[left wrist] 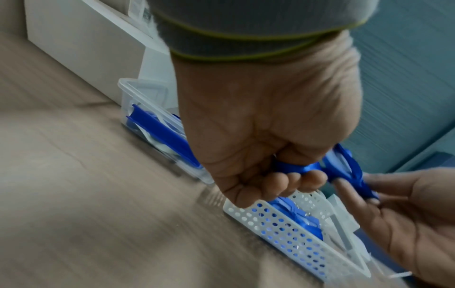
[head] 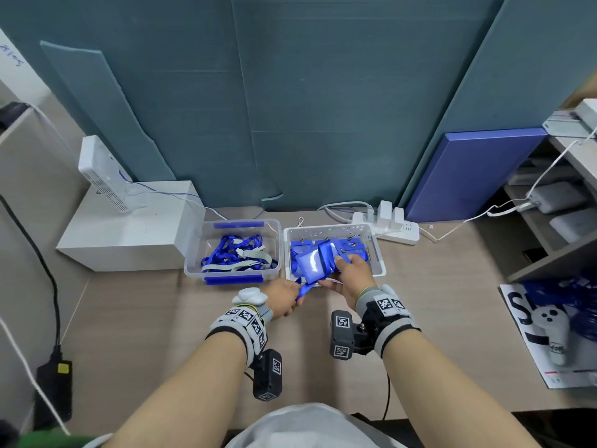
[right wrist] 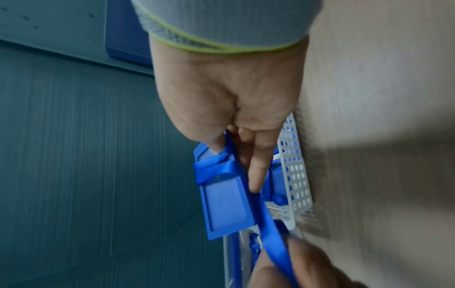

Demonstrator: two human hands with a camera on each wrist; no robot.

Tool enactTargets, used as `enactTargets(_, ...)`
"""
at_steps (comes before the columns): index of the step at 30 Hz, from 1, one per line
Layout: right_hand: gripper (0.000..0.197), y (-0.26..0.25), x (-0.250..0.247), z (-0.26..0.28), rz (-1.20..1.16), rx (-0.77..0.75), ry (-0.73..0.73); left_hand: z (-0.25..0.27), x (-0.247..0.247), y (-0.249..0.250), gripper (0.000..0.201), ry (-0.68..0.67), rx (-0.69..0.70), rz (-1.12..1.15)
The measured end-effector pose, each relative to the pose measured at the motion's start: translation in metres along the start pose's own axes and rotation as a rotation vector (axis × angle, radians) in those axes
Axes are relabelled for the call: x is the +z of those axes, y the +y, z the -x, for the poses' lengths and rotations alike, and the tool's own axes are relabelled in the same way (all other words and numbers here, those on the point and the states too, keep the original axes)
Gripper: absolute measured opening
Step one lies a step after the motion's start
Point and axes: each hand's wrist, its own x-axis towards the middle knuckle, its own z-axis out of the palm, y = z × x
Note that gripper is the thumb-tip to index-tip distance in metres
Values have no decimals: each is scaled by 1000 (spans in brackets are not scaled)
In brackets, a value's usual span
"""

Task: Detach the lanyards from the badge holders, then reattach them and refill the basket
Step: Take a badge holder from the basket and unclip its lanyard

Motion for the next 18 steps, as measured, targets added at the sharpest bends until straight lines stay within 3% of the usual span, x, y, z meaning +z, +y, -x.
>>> enactTargets(3, 22, 7, -8, -21, 193, -61, 79, 6, -2, 11, 24, -77, -51, 221)
enactTargets(5, 31, 20, -19, -45, 366, -110, 127, 9, -4, 15, 30, -146, -29, 336)
enactTargets(8, 15, 20, -21, -41, 523, -184, 114, 18, -9, 17, 37, -227, 147, 424)
enactTargets(11, 17, 10, -15, -12, 587, -178, -26, 17, -14, 20, 27, -248, 276, 628)
enactTargets(15, 10, 2, -12, 9, 571, -184, -226, 0, -15, 26, 31, -79, 304, 855)
enactTargets(18, 5, 1, -19, 10, 501, -157, -272, -16, -19, 17, 29, 176, 282, 552)
